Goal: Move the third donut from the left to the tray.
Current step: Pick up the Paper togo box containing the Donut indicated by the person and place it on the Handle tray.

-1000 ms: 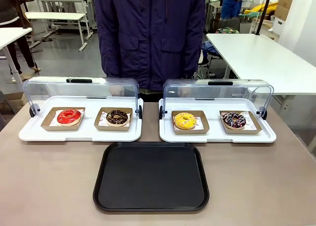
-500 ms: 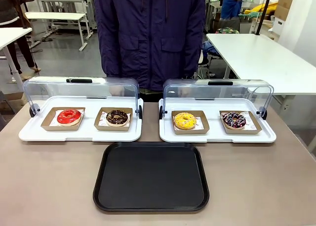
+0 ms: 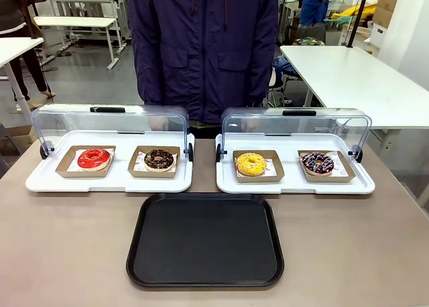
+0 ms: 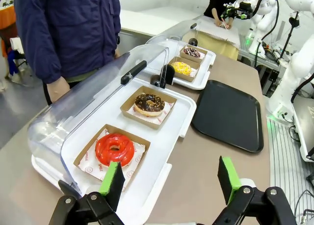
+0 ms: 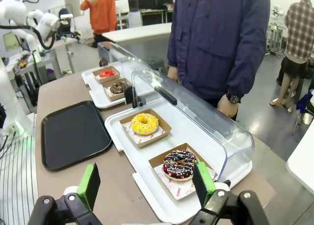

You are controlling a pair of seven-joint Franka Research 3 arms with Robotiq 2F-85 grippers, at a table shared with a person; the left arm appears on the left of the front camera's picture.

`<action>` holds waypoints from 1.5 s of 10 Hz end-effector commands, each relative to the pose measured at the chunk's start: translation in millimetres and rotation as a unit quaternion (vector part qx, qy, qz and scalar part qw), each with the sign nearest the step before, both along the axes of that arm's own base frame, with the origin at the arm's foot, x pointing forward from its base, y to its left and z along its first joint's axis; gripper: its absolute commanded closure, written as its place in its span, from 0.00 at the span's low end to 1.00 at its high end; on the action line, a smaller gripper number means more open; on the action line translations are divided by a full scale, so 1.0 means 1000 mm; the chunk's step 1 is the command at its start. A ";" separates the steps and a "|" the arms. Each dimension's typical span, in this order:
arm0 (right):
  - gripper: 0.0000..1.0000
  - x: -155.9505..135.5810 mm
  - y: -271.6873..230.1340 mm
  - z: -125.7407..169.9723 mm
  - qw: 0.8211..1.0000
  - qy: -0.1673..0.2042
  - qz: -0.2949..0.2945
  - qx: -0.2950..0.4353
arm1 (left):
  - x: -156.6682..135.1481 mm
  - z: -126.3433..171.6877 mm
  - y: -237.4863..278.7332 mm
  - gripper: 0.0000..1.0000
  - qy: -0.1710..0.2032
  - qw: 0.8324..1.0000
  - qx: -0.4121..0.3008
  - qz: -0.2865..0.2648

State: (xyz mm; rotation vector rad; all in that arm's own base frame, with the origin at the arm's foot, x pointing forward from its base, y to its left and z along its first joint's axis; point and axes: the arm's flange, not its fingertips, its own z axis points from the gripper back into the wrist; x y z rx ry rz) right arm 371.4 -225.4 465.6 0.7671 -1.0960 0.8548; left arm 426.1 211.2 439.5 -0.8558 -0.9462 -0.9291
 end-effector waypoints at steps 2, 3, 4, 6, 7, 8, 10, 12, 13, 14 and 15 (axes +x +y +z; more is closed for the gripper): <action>0.00 0.001 0.001 0.000 1.000 -0.007 0.001 0.007 | 0.000 0.003 0.000 0.00 0.006 1.000 0.002 -0.001; 0.00 0.001 0.001 0.000 1.000 -0.007 0.001 0.007 | 0.000 0.003 0.000 0.00 0.006 1.000 0.002 -0.001; 0.00 0.001 0.001 0.000 1.000 -0.007 0.001 0.007 | 0.000 0.003 0.000 0.00 0.006 1.000 0.002 -0.001; 0.00 0.001 0.001 0.000 1.000 -0.007 0.001 0.007 | 0.000 0.003 0.000 0.00 0.006 1.000 0.002 -0.001; 0.00 0.001 0.001 0.000 1.000 -0.007 0.001 0.007 | 0.000 0.003 0.000 0.00 0.006 1.000 0.002 -0.001; 0.00 0.001 0.001 0.000 1.000 -0.007 0.001 0.007 | 0.000 0.003 0.000 0.00 0.006 1.000 0.002 -0.001; 0.00 0.001 0.001 0.000 1.000 -0.007 0.001 0.007 | 0.000 0.003 0.000 0.00 0.006 1.000 0.002 -0.001; 0.00 0.001 0.001 0.000 1.000 -0.007 0.001 0.007 | 0.000 0.003 0.000 0.00 0.006 1.000 0.002 -0.001; 0.00 0.001 0.001 0.000 1.000 -0.007 0.001 0.007 | 0.000 0.003 0.000 0.00 0.006 1.000 0.002 -0.001; 0.00 0.001 0.001 0.000 1.000 -0.007 0.001 0.007 | 0.000 0.003 0.000 0.00 0.006 1.000 0.002 -0.001; 0.00 0.001 0.001 0.000 1.000 -0.007 0.001 0.007 | 0.000 0.003 0.000 0.00 0.006 1.000 0.002 -0.001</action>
